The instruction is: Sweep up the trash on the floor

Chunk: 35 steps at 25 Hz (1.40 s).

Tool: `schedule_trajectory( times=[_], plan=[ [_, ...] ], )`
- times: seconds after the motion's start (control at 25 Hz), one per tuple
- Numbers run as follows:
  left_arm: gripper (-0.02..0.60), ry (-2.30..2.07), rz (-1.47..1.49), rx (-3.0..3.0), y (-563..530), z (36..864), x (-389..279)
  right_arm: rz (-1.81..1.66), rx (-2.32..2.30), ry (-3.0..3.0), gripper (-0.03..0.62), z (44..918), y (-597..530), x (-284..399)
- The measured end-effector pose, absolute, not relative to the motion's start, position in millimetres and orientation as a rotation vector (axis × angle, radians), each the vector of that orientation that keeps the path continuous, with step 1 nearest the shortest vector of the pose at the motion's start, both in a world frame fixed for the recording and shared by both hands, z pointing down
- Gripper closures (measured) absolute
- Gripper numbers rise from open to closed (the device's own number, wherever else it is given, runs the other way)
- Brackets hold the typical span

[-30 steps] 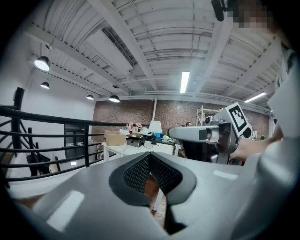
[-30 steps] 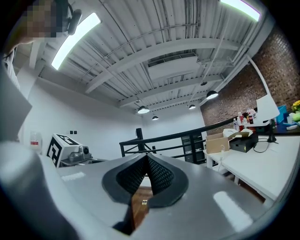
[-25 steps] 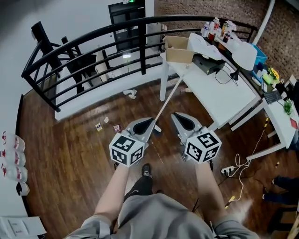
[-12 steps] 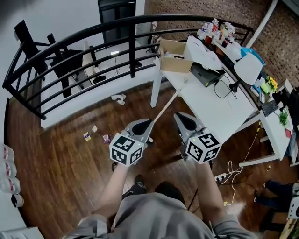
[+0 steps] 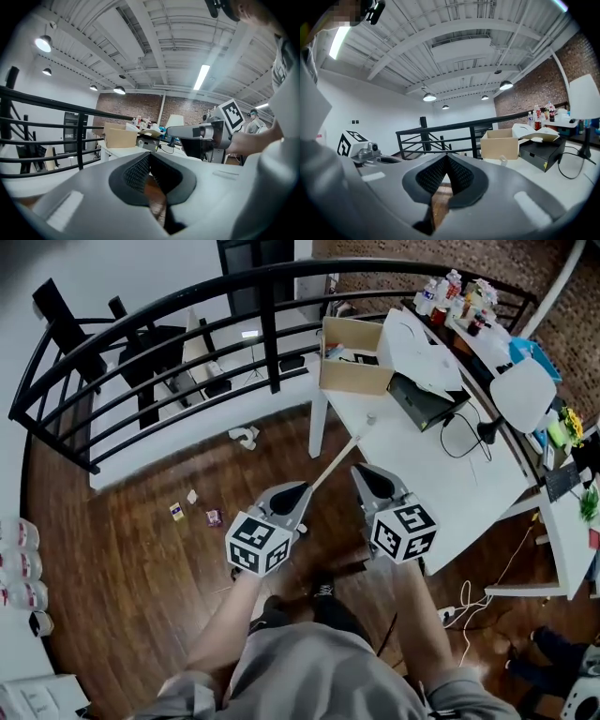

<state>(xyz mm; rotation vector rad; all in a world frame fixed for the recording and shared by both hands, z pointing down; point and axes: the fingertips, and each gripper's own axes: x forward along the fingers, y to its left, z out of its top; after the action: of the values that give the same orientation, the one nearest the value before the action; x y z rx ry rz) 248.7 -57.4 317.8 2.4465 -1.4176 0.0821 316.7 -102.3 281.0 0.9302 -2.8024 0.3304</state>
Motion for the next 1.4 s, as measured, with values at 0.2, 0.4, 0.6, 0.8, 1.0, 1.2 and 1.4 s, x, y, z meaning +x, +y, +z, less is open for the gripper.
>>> schedule_trajectory(
  times=[0.2,0.4,0.6,0.8,1.0,1.2,1.4],
  plan=[
    [0.581,-1.474,0.102,2.388,-87.8,336.7,260.5,0.360,0.925,-2.772,0.594,312.2,-148.7,332.6],
    [0.581,-1.507,0.154,2.332,-106.5,365.8,266.8,0.417,0.945,-2.685,0.548,363.7,-197.4,343.8],
    [0.581,-1.531,0.178,2.237,-112.3,398.5,264.6,0.524,0.991,-2.596,0.450,414.5,-253.4,352.4],
    [0.581,-1.577,0.188,2.170,-111.9,413.5,255.6,0.538,0.966,-2.541,0.365,447.3,-295.9,343.8],
    [0.581,-1.596,0.199,2.112,-106.5,425.4,246.4,0.503,0.896,-2.530,0.364,465.2,-313.0,328.3],
    [0.581,-1.640,0.196,2.040,-97.9,432.7,229.7,0.468,0.790,-2.565,0.366,468.8,-310.1,299.8],
    [0.581,-1.665,0.189,1.996,-85.4,439.2,213.5,0.388,0.606,-2.595,0.443,467.7,-270.3,265.8]
  ],
)
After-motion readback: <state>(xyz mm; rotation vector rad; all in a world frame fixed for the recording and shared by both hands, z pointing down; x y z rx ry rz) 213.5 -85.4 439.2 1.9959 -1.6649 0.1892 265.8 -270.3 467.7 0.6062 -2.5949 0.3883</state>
